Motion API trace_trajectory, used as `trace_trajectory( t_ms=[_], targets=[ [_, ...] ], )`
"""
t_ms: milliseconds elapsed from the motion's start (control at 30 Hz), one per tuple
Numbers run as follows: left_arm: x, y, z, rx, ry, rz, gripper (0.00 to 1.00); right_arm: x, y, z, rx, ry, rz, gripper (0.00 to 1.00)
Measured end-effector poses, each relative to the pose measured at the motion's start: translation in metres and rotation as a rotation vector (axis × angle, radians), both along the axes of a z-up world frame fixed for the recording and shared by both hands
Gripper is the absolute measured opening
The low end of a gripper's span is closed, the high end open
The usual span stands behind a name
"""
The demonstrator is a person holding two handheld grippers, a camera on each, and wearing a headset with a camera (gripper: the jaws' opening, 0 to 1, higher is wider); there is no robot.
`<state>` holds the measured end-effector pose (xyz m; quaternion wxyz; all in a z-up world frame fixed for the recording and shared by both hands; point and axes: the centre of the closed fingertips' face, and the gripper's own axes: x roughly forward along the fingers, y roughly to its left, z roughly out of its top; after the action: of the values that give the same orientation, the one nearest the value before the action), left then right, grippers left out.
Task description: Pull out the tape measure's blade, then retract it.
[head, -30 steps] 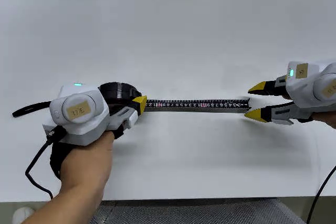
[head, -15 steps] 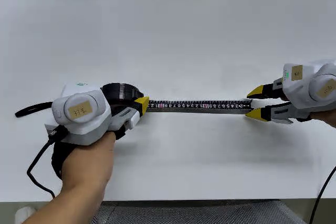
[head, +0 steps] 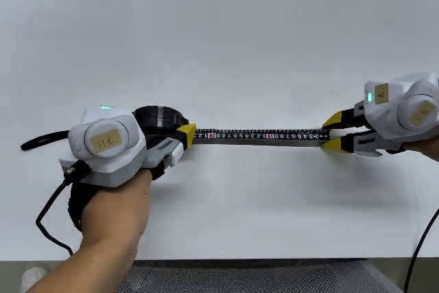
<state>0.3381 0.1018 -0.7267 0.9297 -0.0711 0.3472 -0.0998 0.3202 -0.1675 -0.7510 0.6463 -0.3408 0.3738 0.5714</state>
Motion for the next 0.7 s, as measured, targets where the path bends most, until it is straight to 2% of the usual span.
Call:
trace_trajectory(
  t_ms=[367,700],
  targets=[
    [0.0,0.0,0.0001,0.0,0.003,-0.002,0.61,-0.0003,-0.0011,-0.0012,-0.026,0.0,0.042,0.12],
    [-0.0004,0.0005,-0.0005,0.001,0.012,-0.004,0.6,-0.0001,-0.0014,-0.0013,-0.032,0.0,0.045,0.11]
  ],
)
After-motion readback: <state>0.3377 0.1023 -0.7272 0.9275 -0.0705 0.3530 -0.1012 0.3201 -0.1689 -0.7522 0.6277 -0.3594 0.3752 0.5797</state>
